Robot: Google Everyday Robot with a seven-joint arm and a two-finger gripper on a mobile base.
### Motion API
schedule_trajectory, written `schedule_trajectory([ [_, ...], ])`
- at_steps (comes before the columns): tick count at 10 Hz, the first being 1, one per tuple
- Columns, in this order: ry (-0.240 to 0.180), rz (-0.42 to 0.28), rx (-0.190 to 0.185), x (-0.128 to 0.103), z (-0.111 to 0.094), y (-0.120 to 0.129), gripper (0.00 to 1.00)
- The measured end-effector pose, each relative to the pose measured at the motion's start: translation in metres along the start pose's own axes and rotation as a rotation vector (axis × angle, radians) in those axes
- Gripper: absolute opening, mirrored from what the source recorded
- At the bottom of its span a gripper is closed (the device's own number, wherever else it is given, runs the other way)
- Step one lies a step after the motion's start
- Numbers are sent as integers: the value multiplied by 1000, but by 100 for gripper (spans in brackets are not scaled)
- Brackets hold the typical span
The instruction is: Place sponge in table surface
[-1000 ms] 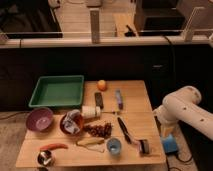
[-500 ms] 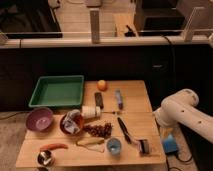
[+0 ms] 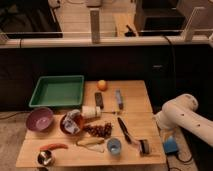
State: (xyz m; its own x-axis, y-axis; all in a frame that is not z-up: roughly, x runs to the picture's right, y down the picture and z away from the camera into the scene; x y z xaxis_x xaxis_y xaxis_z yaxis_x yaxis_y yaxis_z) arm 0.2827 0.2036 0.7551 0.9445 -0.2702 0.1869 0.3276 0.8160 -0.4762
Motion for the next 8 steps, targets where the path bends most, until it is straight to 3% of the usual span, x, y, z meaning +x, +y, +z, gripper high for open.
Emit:
schedule_trajectory([
  [2,2,-2,27,0,-2,-9,80],
  [4,6,-37,66,2,-7,-38,80],
  [7,15,-125,111,-4,-14,-71,80],
  [8,14,-185,124,-14,-15,-84,80],
])
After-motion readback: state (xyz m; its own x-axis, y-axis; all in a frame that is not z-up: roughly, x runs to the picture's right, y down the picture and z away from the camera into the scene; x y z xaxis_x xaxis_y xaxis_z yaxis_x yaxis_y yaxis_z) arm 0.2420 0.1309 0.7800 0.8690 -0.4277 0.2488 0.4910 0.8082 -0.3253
